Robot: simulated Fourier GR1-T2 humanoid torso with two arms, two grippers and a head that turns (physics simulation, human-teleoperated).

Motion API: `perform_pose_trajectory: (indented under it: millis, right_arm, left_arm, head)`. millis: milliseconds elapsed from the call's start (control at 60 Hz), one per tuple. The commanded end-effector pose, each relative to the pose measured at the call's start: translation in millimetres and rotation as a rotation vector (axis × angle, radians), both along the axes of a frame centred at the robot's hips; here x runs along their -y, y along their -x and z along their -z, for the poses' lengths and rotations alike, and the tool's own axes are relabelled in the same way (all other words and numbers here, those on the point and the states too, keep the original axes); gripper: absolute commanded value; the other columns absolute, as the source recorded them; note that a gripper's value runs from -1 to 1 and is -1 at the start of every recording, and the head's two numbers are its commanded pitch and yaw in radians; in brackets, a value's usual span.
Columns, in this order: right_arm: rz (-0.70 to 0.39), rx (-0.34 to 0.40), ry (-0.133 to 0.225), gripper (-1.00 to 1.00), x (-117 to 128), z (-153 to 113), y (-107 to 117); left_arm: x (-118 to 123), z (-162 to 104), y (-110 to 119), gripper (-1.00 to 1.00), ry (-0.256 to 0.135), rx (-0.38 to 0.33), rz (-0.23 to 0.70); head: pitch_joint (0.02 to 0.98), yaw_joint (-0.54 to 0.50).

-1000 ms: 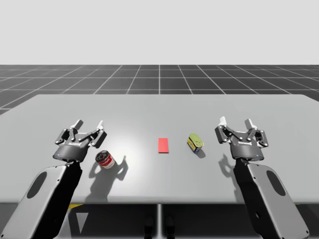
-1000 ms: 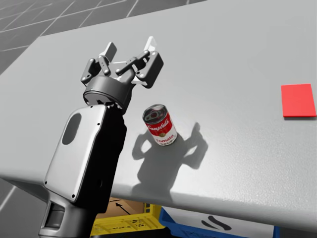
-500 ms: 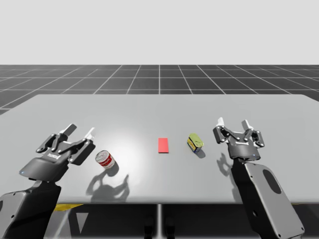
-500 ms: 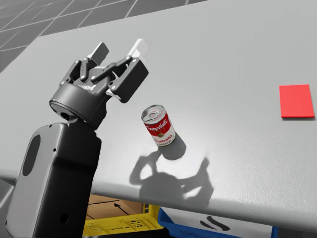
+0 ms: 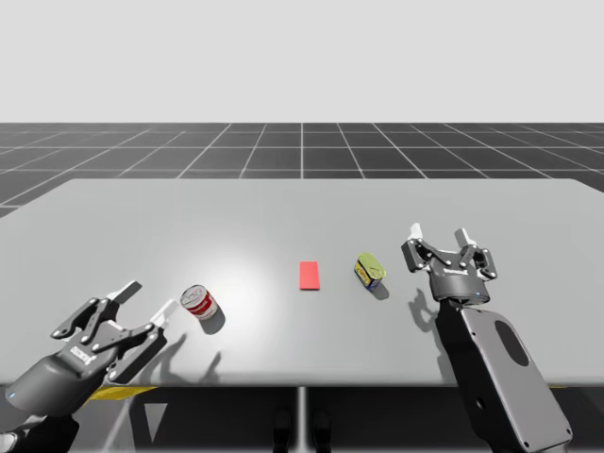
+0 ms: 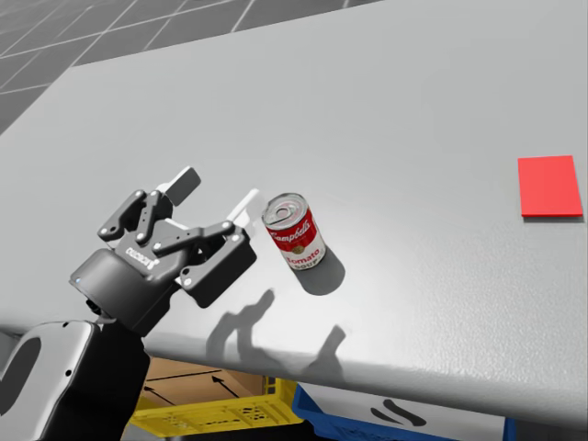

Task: Look at the card. If it is red, pick the object on the left. If it is green, pick the object on the right.

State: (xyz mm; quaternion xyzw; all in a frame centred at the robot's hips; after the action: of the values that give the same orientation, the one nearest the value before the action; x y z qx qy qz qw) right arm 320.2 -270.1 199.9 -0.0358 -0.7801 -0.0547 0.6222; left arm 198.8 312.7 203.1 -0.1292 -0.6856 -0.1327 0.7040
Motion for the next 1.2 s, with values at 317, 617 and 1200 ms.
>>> perform_pose_trajectory:
  millis: [317,617,1200]
  right_arm:
    - [-0.003,0.002,-0.005,-1.0,1,0,0]
    - [-0.003,0.002,-0.005,-1.0,1,0,0]
    - [0.002,0.01,-0.009,-1.0,3,-3,1]
  left_arm:
    - [5,61,5,-1.0,-0.079,-0.142,0.031]
    - [23,70,-23,-1.0,-0.094,-0.181,-0.003]
    - [38,81,-51,0.98,-0.043,-0.238,0.0]
  head:
    - [0.884,0.42]
    - [0.885,0.41]
    - [0.877,0.4]
